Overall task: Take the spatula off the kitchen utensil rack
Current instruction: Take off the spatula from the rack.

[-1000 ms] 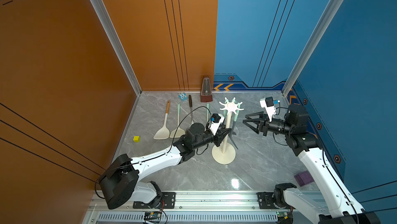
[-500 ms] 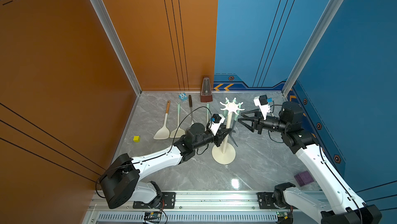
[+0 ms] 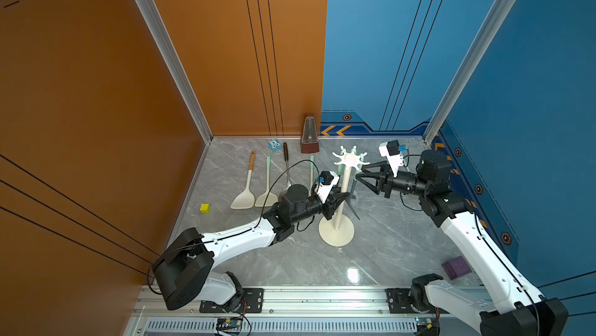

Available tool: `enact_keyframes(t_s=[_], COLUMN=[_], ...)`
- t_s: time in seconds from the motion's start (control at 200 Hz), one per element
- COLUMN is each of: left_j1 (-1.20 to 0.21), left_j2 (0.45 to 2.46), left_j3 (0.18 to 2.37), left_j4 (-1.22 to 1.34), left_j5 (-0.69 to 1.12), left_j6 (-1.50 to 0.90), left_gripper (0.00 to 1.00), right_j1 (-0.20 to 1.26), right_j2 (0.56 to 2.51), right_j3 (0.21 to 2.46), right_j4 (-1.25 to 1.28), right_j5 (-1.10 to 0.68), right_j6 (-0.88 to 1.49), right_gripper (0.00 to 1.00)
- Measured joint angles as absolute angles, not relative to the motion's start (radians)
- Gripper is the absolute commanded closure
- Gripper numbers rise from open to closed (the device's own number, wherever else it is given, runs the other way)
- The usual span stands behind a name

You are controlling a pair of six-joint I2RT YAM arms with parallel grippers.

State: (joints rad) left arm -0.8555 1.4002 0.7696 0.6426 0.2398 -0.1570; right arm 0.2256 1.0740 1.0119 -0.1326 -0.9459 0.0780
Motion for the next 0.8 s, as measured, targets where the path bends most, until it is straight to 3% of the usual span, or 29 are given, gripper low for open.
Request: enact_keyframes(t_s=[0.21,0.801], left_j1=[-0.872,-0.899], left_j2=[1.403,1.416], left_j3=[0.77,0.77], left_j4=[0.645,0.666], left_j5=[0.239,0.206], left_j6=[-0.147,-0.123], left_gripper=[0.78,0.87], right_j1=[0.237,0.282], right_j2=[1.074,0.983], right_j3=[1.0,0.954], right_j4=[-0.119,-0.144], right_j5=[-0.937,-0.756], right_j6=[0.078,-0.002], right_gripper=[0.57,0.9])
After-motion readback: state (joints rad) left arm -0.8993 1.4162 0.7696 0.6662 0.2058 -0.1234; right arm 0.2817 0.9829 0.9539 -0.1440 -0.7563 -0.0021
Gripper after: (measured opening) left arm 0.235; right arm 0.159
